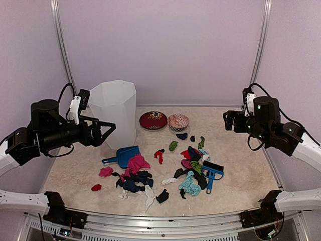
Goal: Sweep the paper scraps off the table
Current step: Pick up the broom from the center of the board.
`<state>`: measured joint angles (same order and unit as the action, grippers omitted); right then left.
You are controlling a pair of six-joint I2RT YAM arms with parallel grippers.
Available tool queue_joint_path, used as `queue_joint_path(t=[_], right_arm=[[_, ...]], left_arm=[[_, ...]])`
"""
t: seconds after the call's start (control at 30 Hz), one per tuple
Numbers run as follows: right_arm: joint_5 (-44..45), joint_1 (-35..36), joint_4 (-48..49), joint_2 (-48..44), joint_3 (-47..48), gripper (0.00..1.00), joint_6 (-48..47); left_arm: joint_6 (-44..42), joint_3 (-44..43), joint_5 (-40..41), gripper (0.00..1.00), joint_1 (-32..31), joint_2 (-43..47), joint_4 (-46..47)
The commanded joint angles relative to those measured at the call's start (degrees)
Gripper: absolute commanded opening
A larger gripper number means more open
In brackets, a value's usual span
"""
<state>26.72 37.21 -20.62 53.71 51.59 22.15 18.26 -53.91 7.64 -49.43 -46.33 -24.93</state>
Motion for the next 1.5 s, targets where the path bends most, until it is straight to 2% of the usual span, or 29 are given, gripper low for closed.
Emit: queue_joint_path(t=[0.0, 0.43, 0.8, 0.97, 1.1, 1.37, 1.47], right_arm=[[-0.18, -0.30, -5.48, -0.98, 0.24, 1.00, 2.36], [-9.64, -0.39, -16.63, -4.77, 0.85, 1.00, 8.91], [-27.87, -0.39, -19.29, -3.16, -1.66, 0.99, 8.87], [-31.99, -0.30, -21.20, 1.64, -3.18, 0.95, 11.80], [-34.32, 0.03, -20.29, 3.93, -6.21, 0.88, 16.21], [-32.19, 1.07, -18.23, 4.62, -11.85, 0.73, 27.12], [-30.80, 1.98, -16.94, 4.30, -13.83, 0.69, 31.32]], left_arm=[[-4.37, 1.57, 3.86, 0.99, -2.16, 2.72, 2.77], [-7.69, 3.02, 0.32, 0.99, -2.16, 3.52, 8.17], [-11.02, -0.42, -0.19, 0.99, -2.16, 2.11, 7.27], [-12.36, -3.93, -1.90, 0.99, -2.16, 0.51, 6.30], [-11.79, -2.52, -3.20, 0.99, -2.16, 0.71, 7.36], [-9.06, -1.65, -2.21, 0.99, -2.16, 1.16, 6.26], [-7.55, -0.96, 0.84, 0.99, -2.16, 0.74, 4.38]])
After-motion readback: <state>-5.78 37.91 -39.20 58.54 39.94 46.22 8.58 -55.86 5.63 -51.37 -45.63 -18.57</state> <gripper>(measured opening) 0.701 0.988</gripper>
